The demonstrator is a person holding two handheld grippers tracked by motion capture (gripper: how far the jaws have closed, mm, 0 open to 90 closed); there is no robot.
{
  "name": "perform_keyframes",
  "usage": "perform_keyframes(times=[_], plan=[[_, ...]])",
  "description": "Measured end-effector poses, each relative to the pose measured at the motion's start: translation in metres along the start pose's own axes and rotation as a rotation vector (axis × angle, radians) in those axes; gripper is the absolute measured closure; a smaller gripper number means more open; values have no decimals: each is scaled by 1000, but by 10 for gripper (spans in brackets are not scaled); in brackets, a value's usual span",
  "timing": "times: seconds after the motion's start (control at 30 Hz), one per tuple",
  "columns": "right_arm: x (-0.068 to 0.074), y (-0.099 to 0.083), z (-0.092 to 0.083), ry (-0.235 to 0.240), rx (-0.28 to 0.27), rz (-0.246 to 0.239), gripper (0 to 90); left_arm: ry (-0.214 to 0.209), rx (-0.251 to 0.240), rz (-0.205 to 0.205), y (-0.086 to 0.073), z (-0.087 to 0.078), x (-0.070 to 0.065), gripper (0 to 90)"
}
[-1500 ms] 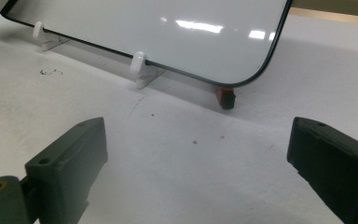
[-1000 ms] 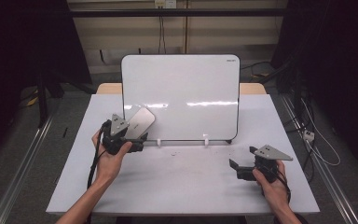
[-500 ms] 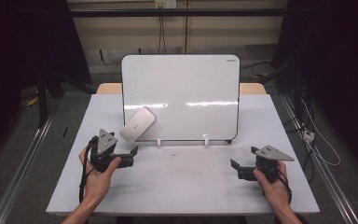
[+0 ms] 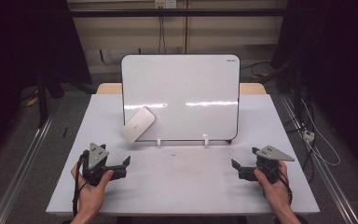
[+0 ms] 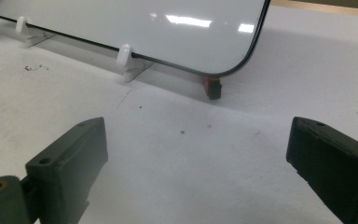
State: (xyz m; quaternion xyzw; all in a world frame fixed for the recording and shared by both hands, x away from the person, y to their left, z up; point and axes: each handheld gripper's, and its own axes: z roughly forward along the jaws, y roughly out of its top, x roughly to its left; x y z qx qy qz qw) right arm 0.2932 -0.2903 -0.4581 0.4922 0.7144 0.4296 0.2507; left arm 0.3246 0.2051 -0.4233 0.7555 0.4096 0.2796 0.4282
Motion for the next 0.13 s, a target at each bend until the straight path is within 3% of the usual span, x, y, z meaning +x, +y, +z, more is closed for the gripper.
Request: perform_keyframes(times=[0.03, 0.13], plan=[[0, 0, 0, -2, 3, 1, 52, 19, -11, 15, 2, -1, 0, 50], [0, 0, -1, -3, 2, -2, 51, 1, -16, 17, 2, -1, 0, 48]])
